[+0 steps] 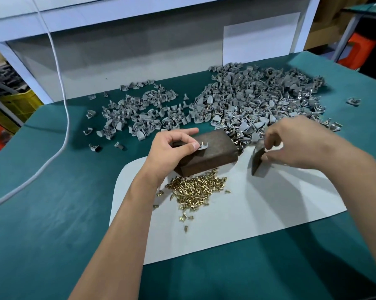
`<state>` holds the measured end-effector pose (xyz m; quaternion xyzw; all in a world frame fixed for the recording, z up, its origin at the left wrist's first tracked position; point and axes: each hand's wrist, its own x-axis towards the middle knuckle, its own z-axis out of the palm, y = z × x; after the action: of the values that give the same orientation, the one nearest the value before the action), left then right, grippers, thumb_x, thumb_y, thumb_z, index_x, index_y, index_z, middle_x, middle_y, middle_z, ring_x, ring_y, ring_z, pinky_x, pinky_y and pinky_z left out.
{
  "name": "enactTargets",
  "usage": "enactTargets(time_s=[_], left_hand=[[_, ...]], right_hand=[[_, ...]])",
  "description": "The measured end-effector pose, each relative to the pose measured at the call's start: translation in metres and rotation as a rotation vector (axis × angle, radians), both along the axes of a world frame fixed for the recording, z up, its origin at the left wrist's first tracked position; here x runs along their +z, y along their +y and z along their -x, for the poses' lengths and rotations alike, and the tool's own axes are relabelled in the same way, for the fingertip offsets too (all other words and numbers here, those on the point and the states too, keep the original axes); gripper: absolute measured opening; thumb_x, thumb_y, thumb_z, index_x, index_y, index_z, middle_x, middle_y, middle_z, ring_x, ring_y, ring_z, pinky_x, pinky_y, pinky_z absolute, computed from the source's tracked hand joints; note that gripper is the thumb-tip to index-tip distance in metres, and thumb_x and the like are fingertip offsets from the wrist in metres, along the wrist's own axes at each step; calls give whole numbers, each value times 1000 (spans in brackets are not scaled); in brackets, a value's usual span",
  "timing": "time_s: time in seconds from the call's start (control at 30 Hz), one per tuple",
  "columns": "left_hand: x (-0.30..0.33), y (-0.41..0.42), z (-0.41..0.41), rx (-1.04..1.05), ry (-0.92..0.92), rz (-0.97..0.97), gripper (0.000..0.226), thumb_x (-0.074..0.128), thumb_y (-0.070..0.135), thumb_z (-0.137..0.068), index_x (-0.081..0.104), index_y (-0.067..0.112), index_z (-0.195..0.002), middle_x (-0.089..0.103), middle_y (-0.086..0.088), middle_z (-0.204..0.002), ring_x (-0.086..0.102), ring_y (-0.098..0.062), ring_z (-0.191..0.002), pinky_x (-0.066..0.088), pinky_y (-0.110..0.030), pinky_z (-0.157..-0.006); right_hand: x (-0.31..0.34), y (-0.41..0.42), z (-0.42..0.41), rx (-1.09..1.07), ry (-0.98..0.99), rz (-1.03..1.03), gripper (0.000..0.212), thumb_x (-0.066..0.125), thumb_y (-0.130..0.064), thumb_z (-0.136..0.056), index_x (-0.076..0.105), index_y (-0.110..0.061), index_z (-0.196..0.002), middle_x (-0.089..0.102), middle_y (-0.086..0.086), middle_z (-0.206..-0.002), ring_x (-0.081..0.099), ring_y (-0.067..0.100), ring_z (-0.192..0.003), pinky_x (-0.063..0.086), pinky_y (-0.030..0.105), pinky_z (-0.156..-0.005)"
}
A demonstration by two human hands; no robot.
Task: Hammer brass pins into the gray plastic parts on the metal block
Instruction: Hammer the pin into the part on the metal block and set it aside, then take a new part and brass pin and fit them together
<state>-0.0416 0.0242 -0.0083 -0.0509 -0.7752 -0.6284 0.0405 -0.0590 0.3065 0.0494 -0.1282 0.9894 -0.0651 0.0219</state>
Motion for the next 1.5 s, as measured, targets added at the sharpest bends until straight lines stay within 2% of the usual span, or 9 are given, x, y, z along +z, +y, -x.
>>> enactTargets(time_s=[0.27, 0.4, 0.53, 0.63, 0.8, 0.97, 1.13, 1.33, 1.5], left_hand=[[1, 2, -3, -19, 41, 20, 18, 76, 1, -86, 79, 15, -77, 72, 4, -126, 69, -15, -113, 54, -48, -102], [-1, 3, 0, -26, 48, 8, 12, 76, 3, -87, 78, 13, -83, 71, 1, -128, 68, -15, -116, 53, -48, -103], [-2, 9, 1, -35, 56, -66, 16, 71, 21, -85, 76, 14, -98, 70, 2, -130, 66, -14, -120, 56, -40, -96], [-6, 8, 4, -43, 70, -86, 20, 68, 26, -87, 74, 19, -105, 69, 2, -133, 61, -14, -128, 49, -40, -105], [-6, 10, 5, -64, 71, -126, 33, 68, 41, -83, 75, 20, -107, 66, 0, -136, 59, -12, -130, 49, -24, -99], [-8, 5, 11, 96, 49, -119, 33, 58, 51, -91, 79, 26, -93, 72, 5, -124, 64, -14, -121, 52, -45, -104], [-19, -21, 13, 390, 193, 183, 28, 53, 12, -105, 77, 26, -105, 72, 16, -113, 63, -7, -114, 51, -44, -106], [-21, -24, 13, 181, 139, 651, 56, 52, -11, -96, 67, 27, -135, 55, 14, -147, 31, -9, -141, 29, -20, -116], [-21, -29, 12, 250, 215, 725, 42, 65, -8, -86, 79, 19, -116, 67, 13, -116, 52, -16, -127, 36, -19, -107]], right_hand=[[-23, -73, -10, 354, 219, 341, 33, 67, -47, -92, 64, -32, -121, 58, -12, -107, 42, 12, -105, 43, 38, -96], [-33, -77, -4, 390, 315, 395, 28, 66, -44, -93, 73, -26, -113, 62, -8, -101, 46, 16, -102, 45, 41, -90], [-40, -71, 5, 86, 456, 515, 34, 74, -37, -89, 68, -21, -118, 64, -6, -102, 55, 15, -97, 44, 28, -89], [-40, -62, 10, -132, 423, 656, 45, 73, -26, -93, 54, -16, -133, 64, 2, -110, 63, 20, -97, 54, 38, -91], [-47, -71, -1, -36, 376, 637, 32, 54, -29, -104, 48, -16, -133, 68, 5, -81, 65, 24, -70, 54, 40, -61], [-45, -68, -6, 0, 336, 676, 35, 55, -30, -104, 46, -17, -135, 65, 0, -73, 60, 11, -61, 39, 25, -51], [-45, -68, -15, -4, 381, 599, 34, 61, -27, -100, 51, -15, -131, 70, 5, -85, 65, 25, -73, 57, 41, -67], [-41, -80, -34, 403, 414, 586, 14, 67, -18, -96, 68, -9, -107, 69, 2, -96, 63, 18, -82, 58, 40, -73], [-48, -107, -61, 743, 296, 390, 17, 58, -31, -101, 70, -19, -105, 63, -6, -101, 55, 17, -95, 53, 38, -78]])
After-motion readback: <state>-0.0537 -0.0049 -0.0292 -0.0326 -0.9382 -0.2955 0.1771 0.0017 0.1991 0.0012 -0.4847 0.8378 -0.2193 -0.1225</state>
